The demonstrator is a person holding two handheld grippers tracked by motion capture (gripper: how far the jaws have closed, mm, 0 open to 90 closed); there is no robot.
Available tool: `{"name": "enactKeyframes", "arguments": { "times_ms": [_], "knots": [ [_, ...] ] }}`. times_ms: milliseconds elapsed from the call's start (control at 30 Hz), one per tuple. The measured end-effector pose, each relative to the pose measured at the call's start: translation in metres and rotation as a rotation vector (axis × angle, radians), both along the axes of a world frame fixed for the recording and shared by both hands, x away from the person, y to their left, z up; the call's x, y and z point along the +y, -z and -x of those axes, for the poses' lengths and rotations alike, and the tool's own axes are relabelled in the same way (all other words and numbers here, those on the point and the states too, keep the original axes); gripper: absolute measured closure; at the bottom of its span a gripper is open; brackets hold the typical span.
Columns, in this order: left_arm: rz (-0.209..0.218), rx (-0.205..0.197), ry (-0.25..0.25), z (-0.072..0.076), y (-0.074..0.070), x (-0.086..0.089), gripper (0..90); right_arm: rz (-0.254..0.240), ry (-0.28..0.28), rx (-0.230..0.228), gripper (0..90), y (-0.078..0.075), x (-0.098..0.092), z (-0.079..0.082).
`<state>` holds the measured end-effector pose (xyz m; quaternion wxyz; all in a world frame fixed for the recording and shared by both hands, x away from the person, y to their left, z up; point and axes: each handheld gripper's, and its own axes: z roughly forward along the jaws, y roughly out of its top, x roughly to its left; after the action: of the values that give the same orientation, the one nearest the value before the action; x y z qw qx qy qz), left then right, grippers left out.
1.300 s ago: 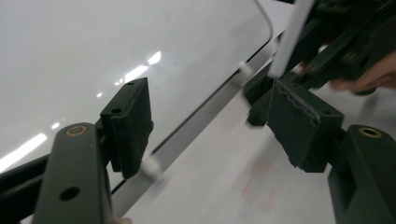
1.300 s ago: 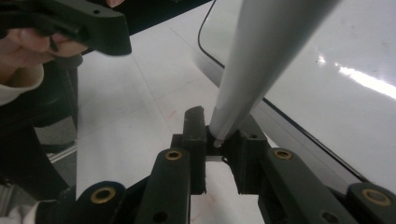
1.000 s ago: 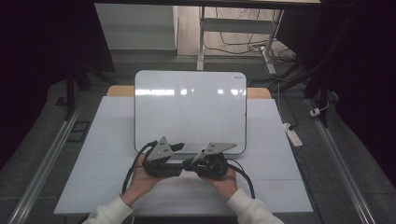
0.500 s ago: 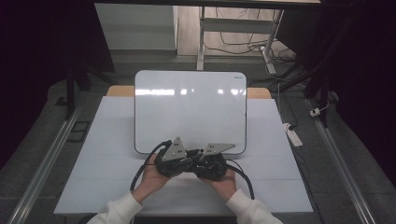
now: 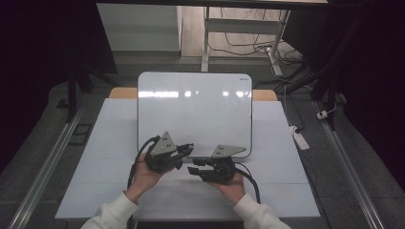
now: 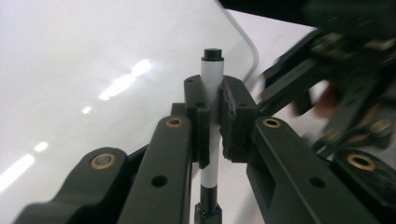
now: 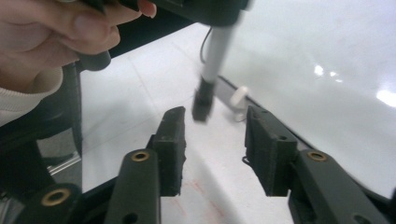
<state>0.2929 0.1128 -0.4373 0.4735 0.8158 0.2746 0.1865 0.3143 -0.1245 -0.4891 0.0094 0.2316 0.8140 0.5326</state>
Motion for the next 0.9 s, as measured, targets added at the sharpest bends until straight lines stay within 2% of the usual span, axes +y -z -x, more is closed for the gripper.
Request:
{"name": "enactKeyframes", "arguments": {
  "times_ms": [167, 333, 467, 633, 767, 833, 900],
  "knots": [
    [-0.013, 0.005, -0.096, -0.007, -0.007, 0.028, 81.7, -0.018, 0.037, -0.015, 55.8, -0.008, -0.018, -0.001],
    [-0.006, 0.037, -0.187, -0.016, -0.011, 0.054, 81.7, 0.018, 0.1, -0.071, 55.4, -0.013, -0.043, 0.0],
    [-0.033, 0.068, -0.253, -0.024, -0.011, 0.067, 81.7, 0.039, 0.159, -0.088, 55.4, -0.013, -0.066, -0.001],
    [-0.096, 0.102, -0.307, -0.035, -0.009, 0.073, 81.6, 0.053, 0.228, -0.092, 55.4, -0.012, -0.094, 0.001],
    [-0.15, 0.118, -0.335, -0.048, -0.007, 0.07, 81.6, 0.048, 0.275, -0.089, 55.5, -0.013, -0.113, 0.004],
    [-0.186, 0.126, -0.344, -0.054, -0.006, 0.067, 81.6, 0.046, 0.289, -0.09, 55.5, -0.012, -0.119, 0.005],
    [-0.204, 0.131, -0.354, -0.059, -0.005, 0.064, 81.6, 0.046, 0.299, -0.089, 55.5, -0.012, -0.123, 0.005]
  ]
}}
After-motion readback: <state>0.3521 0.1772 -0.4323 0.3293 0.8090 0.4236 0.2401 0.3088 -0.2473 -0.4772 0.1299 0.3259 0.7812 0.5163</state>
